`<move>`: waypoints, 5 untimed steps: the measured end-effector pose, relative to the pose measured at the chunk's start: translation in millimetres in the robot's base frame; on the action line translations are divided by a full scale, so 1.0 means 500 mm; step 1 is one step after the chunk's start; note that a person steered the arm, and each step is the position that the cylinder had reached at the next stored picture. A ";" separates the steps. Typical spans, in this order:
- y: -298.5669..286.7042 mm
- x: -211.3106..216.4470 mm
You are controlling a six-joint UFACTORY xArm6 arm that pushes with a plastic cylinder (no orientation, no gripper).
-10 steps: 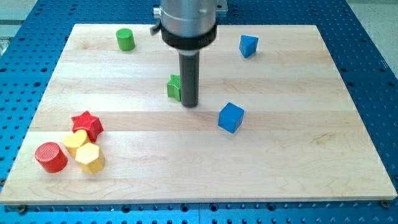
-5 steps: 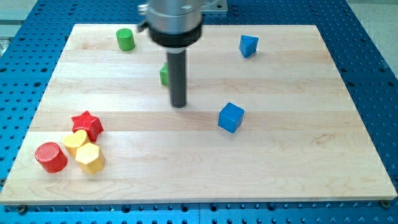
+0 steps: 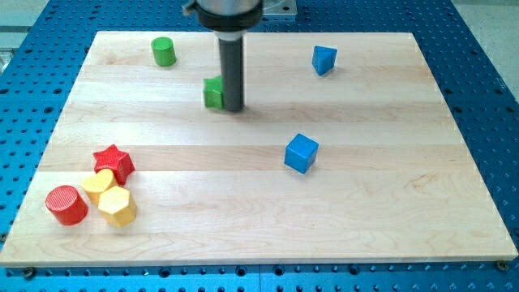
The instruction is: Push the green star diagonally to the green circle
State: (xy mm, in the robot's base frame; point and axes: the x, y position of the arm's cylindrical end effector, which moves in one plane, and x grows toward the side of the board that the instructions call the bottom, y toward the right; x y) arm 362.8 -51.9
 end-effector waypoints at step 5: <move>-0.086 -0.110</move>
State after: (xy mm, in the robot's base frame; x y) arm 307.6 -95.0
